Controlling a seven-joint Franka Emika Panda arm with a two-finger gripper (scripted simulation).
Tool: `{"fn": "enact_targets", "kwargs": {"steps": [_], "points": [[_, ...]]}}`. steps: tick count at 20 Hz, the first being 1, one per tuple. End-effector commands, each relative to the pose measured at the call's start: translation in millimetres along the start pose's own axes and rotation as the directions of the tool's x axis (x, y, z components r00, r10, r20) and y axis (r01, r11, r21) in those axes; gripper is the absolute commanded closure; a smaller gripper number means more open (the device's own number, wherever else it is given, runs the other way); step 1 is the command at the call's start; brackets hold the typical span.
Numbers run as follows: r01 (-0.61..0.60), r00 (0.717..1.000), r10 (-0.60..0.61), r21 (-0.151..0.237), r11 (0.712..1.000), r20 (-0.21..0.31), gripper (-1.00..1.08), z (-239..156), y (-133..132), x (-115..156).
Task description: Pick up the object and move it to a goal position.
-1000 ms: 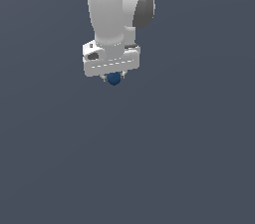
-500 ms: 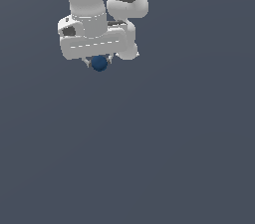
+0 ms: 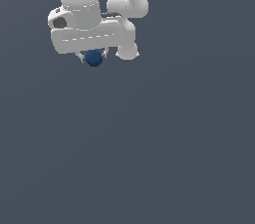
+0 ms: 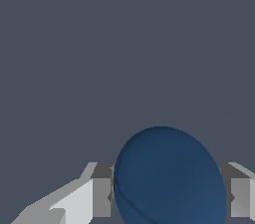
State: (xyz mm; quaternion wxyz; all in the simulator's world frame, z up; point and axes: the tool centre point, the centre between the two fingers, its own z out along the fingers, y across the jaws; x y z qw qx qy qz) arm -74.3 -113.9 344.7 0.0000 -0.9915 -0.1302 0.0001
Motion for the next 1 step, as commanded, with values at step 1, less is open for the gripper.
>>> {"fn": "enact_targets", "kwargs": {"steps": [1], "points": [[0.001, 1.000, -0.001, 0.000, 1.000, 0.000, 1.08, 0.3, -0.3, 0.6]]}}
